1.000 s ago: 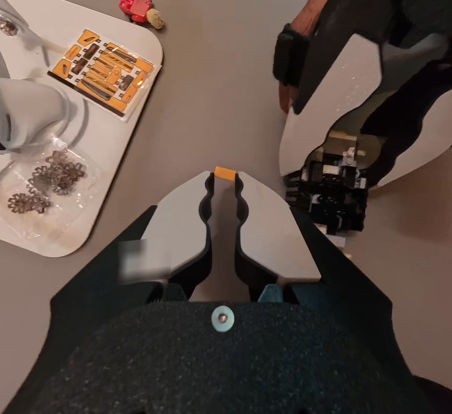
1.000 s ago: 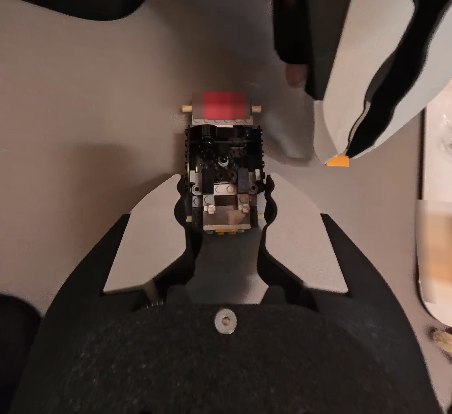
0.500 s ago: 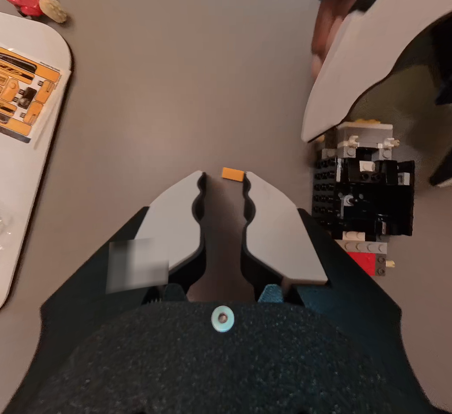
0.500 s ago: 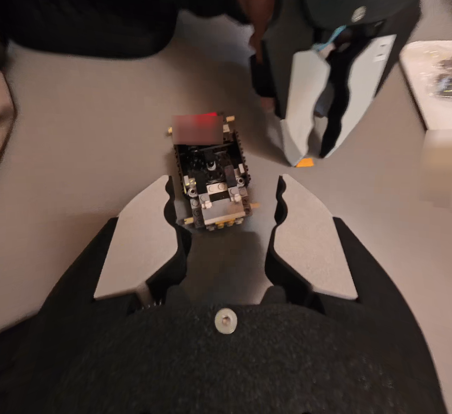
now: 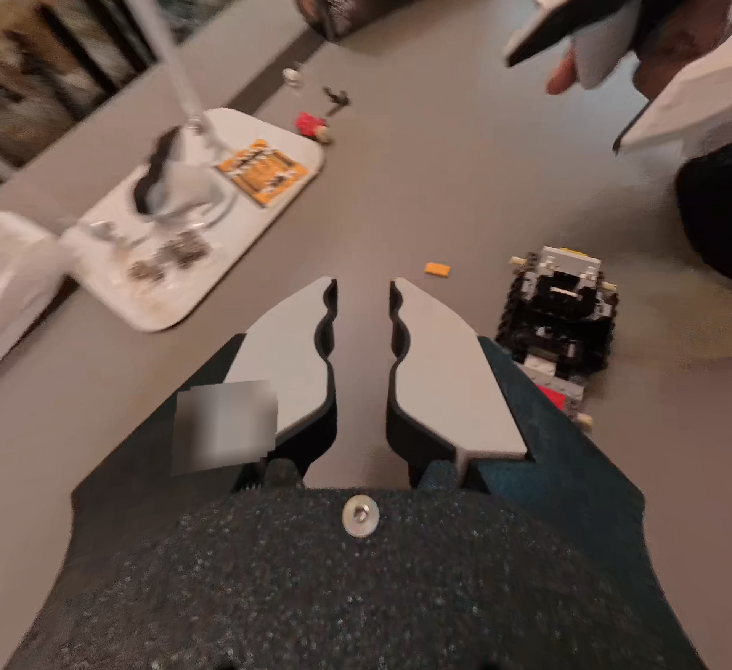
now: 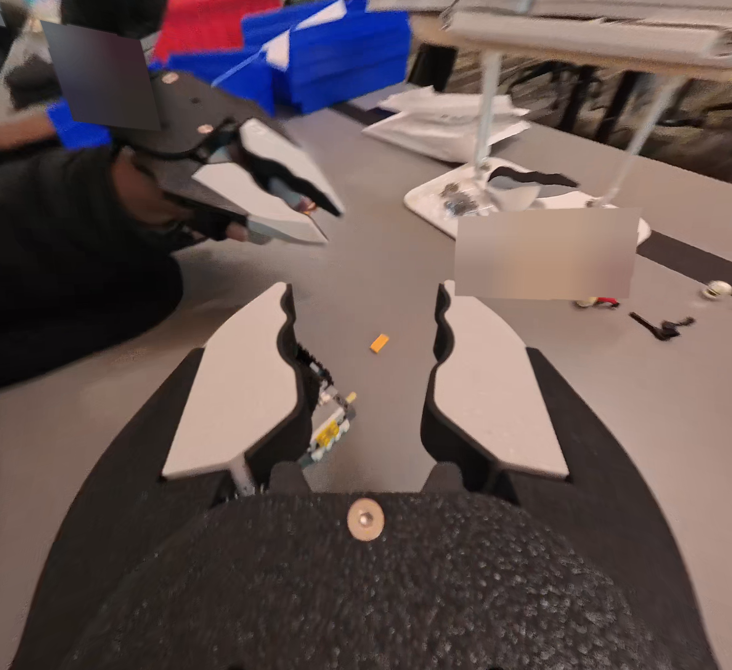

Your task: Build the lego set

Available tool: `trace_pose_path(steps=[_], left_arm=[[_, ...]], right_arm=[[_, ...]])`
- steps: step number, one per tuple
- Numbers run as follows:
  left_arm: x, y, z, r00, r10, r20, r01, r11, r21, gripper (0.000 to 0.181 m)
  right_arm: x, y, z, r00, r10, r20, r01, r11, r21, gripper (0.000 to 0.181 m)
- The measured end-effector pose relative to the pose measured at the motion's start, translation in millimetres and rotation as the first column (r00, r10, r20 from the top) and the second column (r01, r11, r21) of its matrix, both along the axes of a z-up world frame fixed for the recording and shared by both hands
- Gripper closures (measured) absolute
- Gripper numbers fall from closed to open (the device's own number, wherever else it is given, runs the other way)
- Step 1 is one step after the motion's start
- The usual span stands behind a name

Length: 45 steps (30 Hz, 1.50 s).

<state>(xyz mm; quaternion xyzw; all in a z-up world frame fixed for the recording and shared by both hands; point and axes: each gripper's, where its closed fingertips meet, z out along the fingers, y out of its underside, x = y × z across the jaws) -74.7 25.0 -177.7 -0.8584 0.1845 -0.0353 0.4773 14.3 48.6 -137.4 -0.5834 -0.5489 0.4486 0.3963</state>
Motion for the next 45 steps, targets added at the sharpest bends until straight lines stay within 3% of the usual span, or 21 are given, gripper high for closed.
trace_pose_path(steps=[3,8,14,17,22,25,27,34,39,45], left_arm=[[-57,-23,27,0.983,0.174,0.056,-0.18,0.977,0.119,0.181],[-138,-71,42,0.899,0.414,0.14,-0.436,0.875,0.208,0.181],[-181,-108,37,0.808,0.558,0.191,-0.59,0.758,0.28,0.181],[-181,-116,28,0.807,0.556,0.2,-0.591,0.757,0.279,0.181],[-154,-102,2,0.893,0.428,0.137,-0.447,0.879,0.168,0.172],[-157,-102,-16,0.895,0.443,0.048,-0.445,0.889,0.107,0.166],[-155,-103,-22,0.903,0.423,0.069,-0.428,0.901,0.07,0.164],[-183,-123,-18,0.847,0.527,0.063,-0.531,0.845,0.069,0.166],[-193,-137,-32,0.817,0.575,0.035,-0.574,0.818,-0.036,0.173],[-182,-142,-54,0.832,0.554,0.021,-0.542,0.82,-0.184,0.181]], right_arm=[[4,23,11,0.975,-0.175,-0.139,0.172,0.984,-0.036,0.125],[14,51,2,0.938,-0.291,-0.188,0.312,0.946,0.088,0.144],[20,63,3,0.911,-0.354,-0.214,0.39,0.906,0.164,0.163],[22,65,5,0.905,-0.361,-0.225,0.403,0.897,0.181,0.181],[19,64,0,0.914,-0.348,-0.209,0.386,0.905,0.179,0.181],[19,61,2,0.92,-0.329,-0.213,0.368,0.912,0.181,0.181],[18,59,2,0.924,-0.314,-0.217,0.355,0.917,0.182,0.181],[19,60,3,0.927,-0.306,-0.217,0.343,0.926,0.16,0.181],[18,60,0,0.93,-0.302,-0.208,0.336,0.928,0.158,0.181],[16,59,-4,0.936,-0.295,-0.191,0.326,0.931,0.161,0.181]])
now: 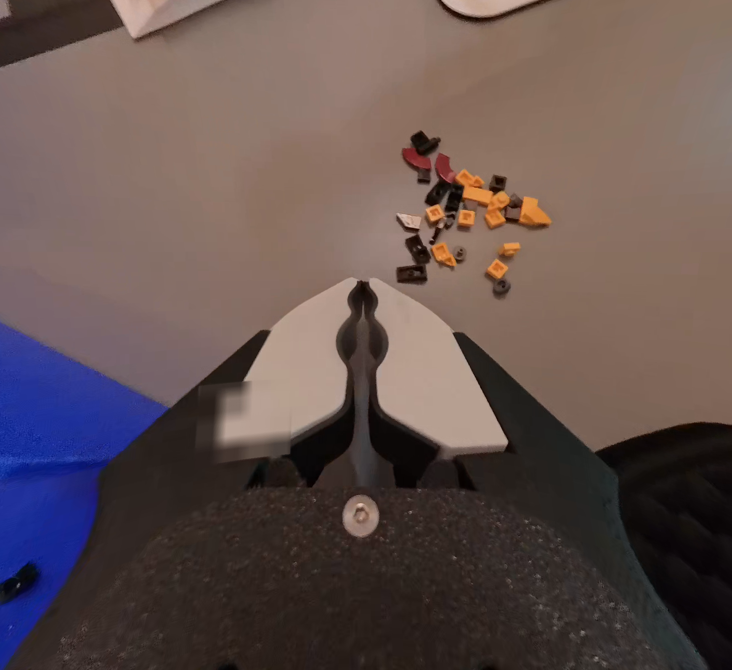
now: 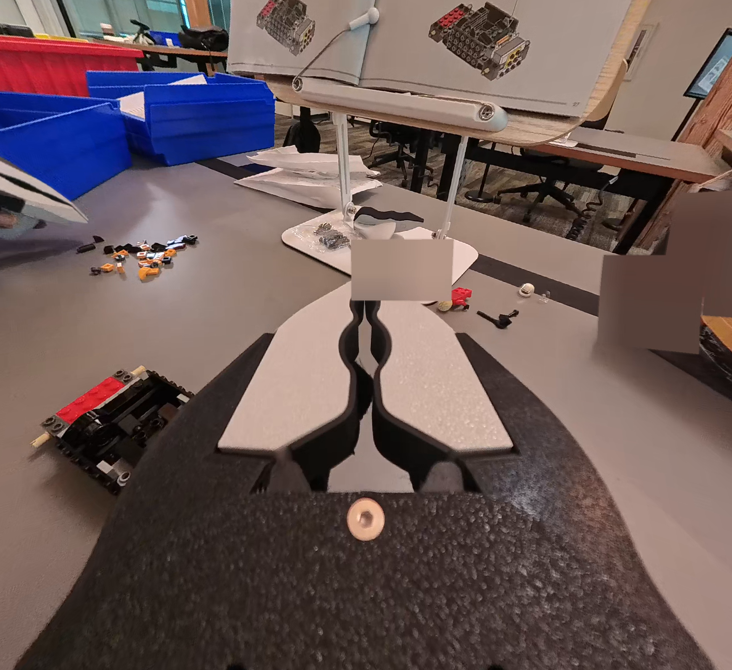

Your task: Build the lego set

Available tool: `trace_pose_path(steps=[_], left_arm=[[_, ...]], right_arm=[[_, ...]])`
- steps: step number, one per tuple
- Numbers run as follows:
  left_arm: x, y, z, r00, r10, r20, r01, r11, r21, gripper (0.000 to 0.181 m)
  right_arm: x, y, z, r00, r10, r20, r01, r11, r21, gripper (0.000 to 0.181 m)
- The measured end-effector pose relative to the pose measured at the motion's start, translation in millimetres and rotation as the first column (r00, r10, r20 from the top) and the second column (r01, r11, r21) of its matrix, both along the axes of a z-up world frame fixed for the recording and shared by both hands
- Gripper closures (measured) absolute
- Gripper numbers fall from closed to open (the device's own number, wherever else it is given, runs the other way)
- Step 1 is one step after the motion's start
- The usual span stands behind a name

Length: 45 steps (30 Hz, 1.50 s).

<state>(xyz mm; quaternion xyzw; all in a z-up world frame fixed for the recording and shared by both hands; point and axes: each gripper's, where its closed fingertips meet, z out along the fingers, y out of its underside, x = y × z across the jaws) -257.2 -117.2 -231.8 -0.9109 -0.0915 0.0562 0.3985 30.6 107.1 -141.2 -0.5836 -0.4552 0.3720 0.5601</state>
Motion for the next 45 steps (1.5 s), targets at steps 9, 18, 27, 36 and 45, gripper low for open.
trace_pose_path(steps=[9,18,27,36,45], left_arm=[[54,19,-12,0.963,-0.269,0.023,0.269,0.962,-0.034,0.176],[69,24,-17,0.944,-0.328,0.028,0.329,0.943,-0.044,0.169],[34,29,-2,0.98,-0.153,-0.126,0.157,0.987,0.025,0.175],[22,29,36,0.983,-0.053,-0.174,0.091,0.972,0.216,0.181],[15,22,72,0.984,0.028,-0.176,0.047,0.912,0.407,0.181]], right_arm=[[-1,-2,-2,1.0,0.01,0.011,-0.01,1.0,0.0,0.181],[-2,-2,-3,1.0,0.017,0.018,-0.017,1.0,-0.004,0.181],[-1,-3,-2,1.0,0.021,0.017,-0.021,1.0,-0.003,0.181],[0,-4,-2,0.999,0.027,0.019,-0.026,1.0,-0.013,0.181],[3,0,0,1.0,-0.004,0.018,0.005,1.0,-0.008,0.179]])
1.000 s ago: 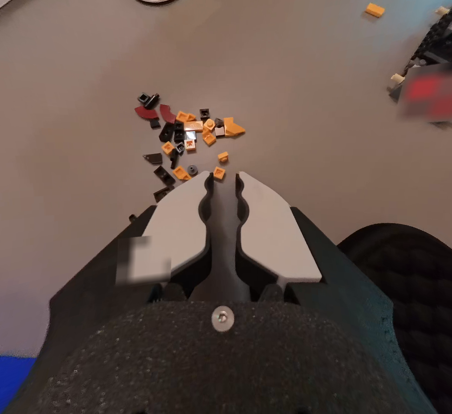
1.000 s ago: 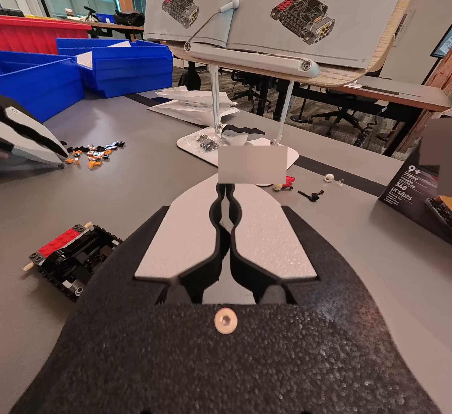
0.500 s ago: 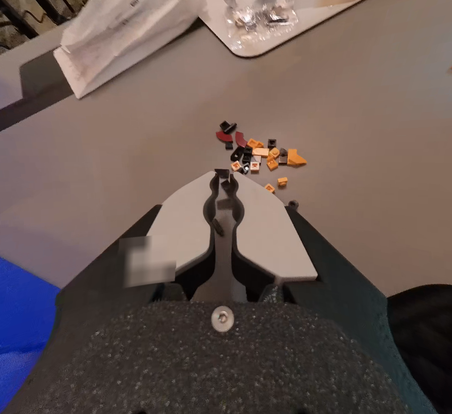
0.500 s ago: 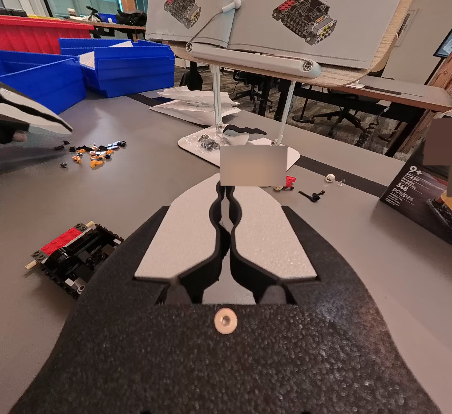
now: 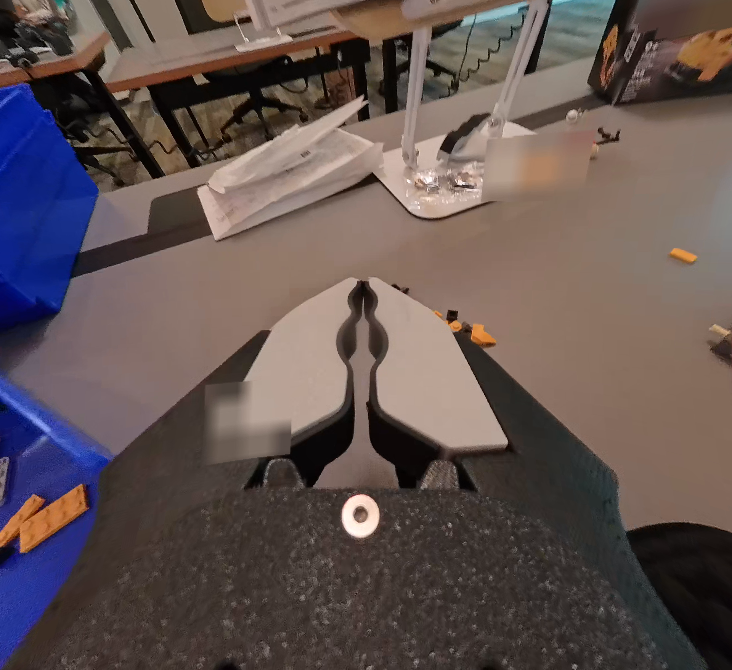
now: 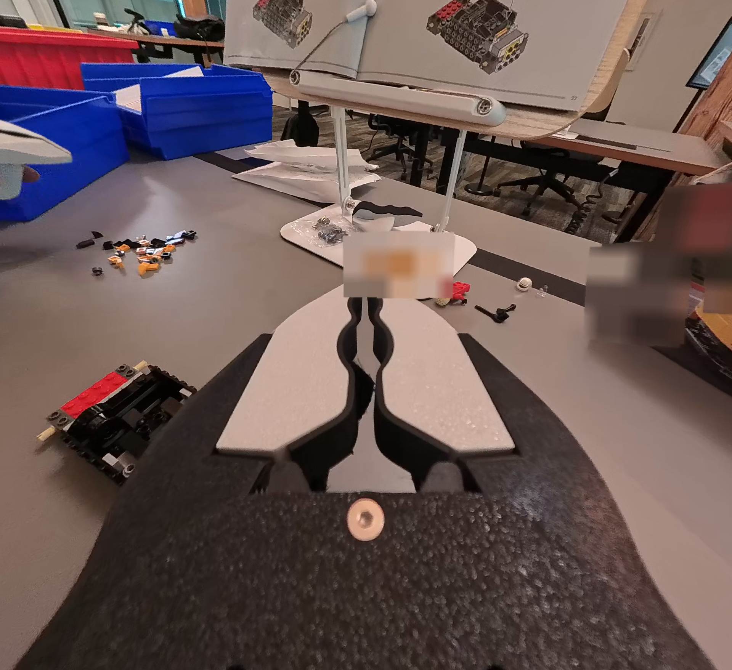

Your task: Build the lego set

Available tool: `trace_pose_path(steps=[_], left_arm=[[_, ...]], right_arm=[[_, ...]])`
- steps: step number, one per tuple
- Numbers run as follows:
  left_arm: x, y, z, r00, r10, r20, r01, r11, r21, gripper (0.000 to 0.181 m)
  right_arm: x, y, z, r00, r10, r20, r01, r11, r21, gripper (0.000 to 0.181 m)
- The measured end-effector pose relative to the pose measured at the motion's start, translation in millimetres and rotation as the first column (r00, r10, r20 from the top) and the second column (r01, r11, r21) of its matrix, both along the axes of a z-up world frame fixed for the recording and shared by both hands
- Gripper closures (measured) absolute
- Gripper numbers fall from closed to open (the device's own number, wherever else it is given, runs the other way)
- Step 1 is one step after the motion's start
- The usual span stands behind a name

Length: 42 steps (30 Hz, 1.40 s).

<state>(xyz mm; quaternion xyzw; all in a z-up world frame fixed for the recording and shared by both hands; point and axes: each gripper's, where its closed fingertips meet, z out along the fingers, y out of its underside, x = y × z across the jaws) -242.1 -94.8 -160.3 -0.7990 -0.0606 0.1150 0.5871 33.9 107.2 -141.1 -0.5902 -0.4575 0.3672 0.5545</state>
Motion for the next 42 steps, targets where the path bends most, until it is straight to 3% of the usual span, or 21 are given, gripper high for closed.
trace_pose_path(steps=[7,13,16,23,26,30,32,36,42], left_arm=[[-9,-19,27,0.997,0.074,-0.005,-0.073,0.99,0.124,0.181],[-27,-61,53,0.984,0.176,0.022,-0.177,0.965,0.194,0.181],[-51,-92,63,0.967,0.255,-0.009,-0.252,0.958,0.138,0.181],[-124,-165,70,0.928,0.371,-0.043,-0.372,0.911,-0.178,0.177],[-158,-188,61,0.927,0.373,-0.028,-0.359,0.865,-0.351,0.171],[-183,-192,40,0.954,0.282,0.105,-0.195,0.846,-0.496,0.164],[-193,-190,24,0.951,0.27,0.152,-0.137,0.808,-0.573,0.158],[-214,-181,-7,0.957,0.25,0.149,-0.069,0.691,-0.72,0.157],[-243,-180,-65,0.944,0.297,0.145,-0.006,0.455,-0.891,0.155]], right_arm=[[1,-1,3,1.0,-0.005,-0.001,0.005,0.999,0.031,0.181],[1,-2,3,1.0,-0.011,0.001,0.011,0.999,0.033,0.181],[-1,-5,2,1.0,0.002,-0.003,-0.001,1.0,0.019,0.181],[-2,-9,2,1.0,0.023,-0.007,-0.023,1.0,-0.007,0.181],[-3,-11,0,0.999,0.032,-0.002,-0.032,0.999,-0.015,0.181],[-6,-10,-7,0.999,0.03,0.02,-0.03,0.999,-0.039,0.181],[-7,-9,-12,0.999,0.025,0.035,-0.023,0.999,-0.045,0.181],[-10,-9,-17,0.998,0.018,0.061,-0.016,0.999,-0.036,0.181],[-10,-7,-23,0.996,0.007,0.083,-0.005,0.999,-0.034,0.181]])
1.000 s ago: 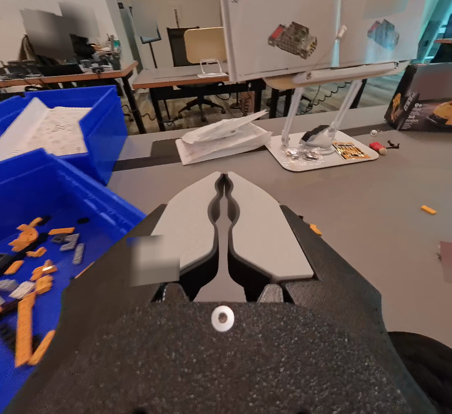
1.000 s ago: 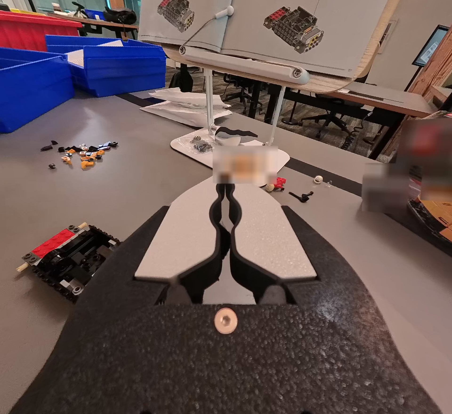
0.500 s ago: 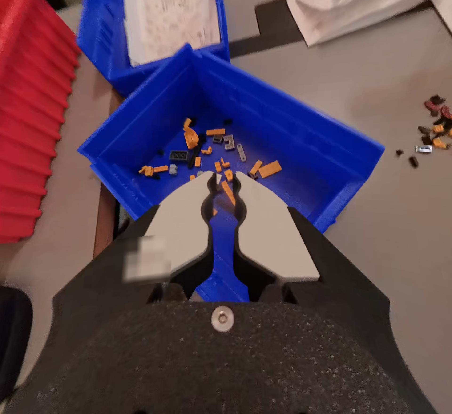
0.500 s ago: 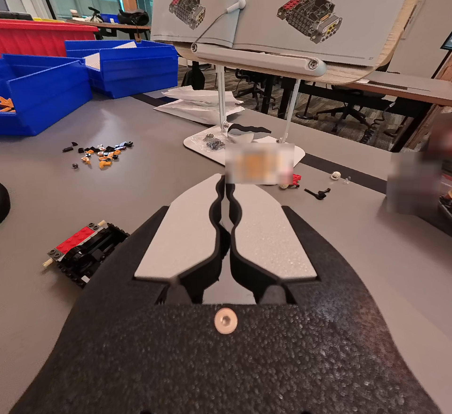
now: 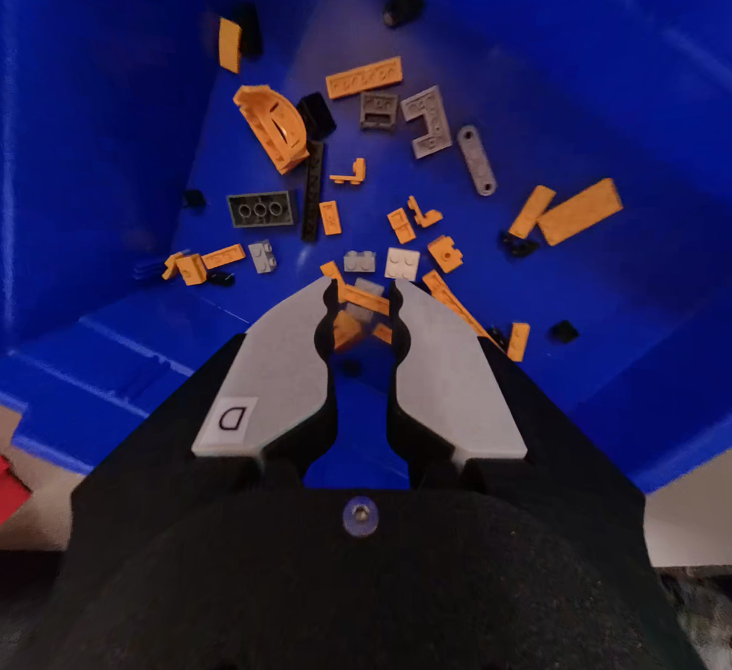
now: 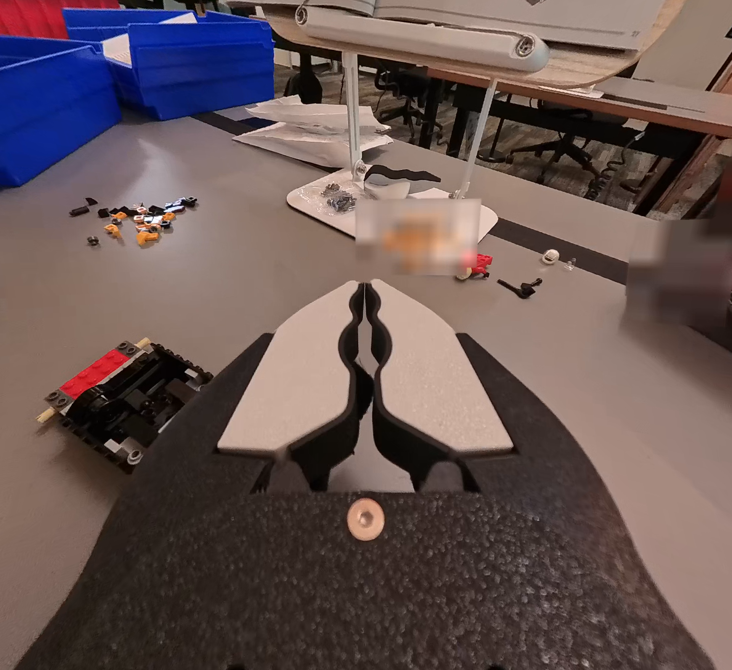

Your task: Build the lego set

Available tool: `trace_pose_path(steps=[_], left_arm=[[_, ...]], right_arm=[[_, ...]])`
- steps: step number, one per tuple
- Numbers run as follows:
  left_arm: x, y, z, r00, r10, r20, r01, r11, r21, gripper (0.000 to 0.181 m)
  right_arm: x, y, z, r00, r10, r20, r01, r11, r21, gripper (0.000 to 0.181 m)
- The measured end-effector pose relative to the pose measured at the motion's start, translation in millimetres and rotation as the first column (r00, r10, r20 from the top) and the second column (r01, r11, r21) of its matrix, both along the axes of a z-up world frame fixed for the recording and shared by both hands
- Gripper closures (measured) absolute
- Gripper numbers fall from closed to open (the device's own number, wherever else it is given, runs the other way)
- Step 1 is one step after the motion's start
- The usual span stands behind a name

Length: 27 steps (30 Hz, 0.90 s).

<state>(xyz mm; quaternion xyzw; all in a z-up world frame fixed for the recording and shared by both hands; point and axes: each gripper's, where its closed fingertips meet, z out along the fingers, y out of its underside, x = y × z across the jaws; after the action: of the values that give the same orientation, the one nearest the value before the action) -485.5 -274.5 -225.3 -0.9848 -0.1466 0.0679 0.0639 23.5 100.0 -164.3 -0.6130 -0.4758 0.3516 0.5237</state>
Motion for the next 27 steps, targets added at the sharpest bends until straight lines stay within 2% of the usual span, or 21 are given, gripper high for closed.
trace_pose_path(steps=[5,7,10,13,16,18,20,22,24,27], left_arm=[[-8,-3,-23,0.998,0.026,0.059,-0.02,0.996,-0.088,0.157],[-11,-2,-24,0.998,0.021,0.054,-0.016,0.996,-0.088,0.165],[-9,0,-22,0.998,0.015,0.064,-0.01,0.997,-0.073,0.165],[-3,12,-3,0.999,-0.002,0.04,0.001,1.0,0.026,0.165],[24,41,41,0.995,-0.093,-0.031,0.097,0.98,0.176,0.165],[62,69,78,0.977,-0.186,-0.103,0.208,0.938,0.277,0.165],[120,104,111,0.942,-0.292,-0.164,0.334,0.858,0.391,0.166],[192,140,123,0.886,-0.419,-0.198,0.462,0.765,0.448,0.166],[262,176,108,0.81,-0.551,-0.203,0.577,0.684,0.447,0.165],[346,224,63,0.698,-0.701,-0.144,0.687,0.601,0.408,0.165]], right_arm=[[0,3,-3,1.0,-0.005,0.003,0.005,1.0,-0.023,0.181],[0,3,-4,1.0,-0.002,0.001,0.002,0.999,-0.033,0.181],[0,3,-5,1.0,0.002,-0.001,-0.002,0.999,-0.048,0.181],[0,3,-3,1.0,0.006,-0.009,-0.006,0.999,-0.052,0.181],[0,1,-2,1.0,0.014,-0.017,-0.015,0.998,-0.057,0.181],[-1,0,-1,1.0,0.022,-0.02,-0.023,0.998,-0.059,0.181],[-1,-2,0,0.999,0.032,-0.024,-0.033,0.998,-0.06,0.181],[-1,-2,2,0.999,0.036,-0.031,-0.037,0.998,-0.057,0.181],[0,-1,3,0.999,0.034,-0.035,-0.036,0.998,-0.057,0.181],[2,2,3,0.999,0.022,-0.037,-0.024,0.999,-0.049,0.181]])
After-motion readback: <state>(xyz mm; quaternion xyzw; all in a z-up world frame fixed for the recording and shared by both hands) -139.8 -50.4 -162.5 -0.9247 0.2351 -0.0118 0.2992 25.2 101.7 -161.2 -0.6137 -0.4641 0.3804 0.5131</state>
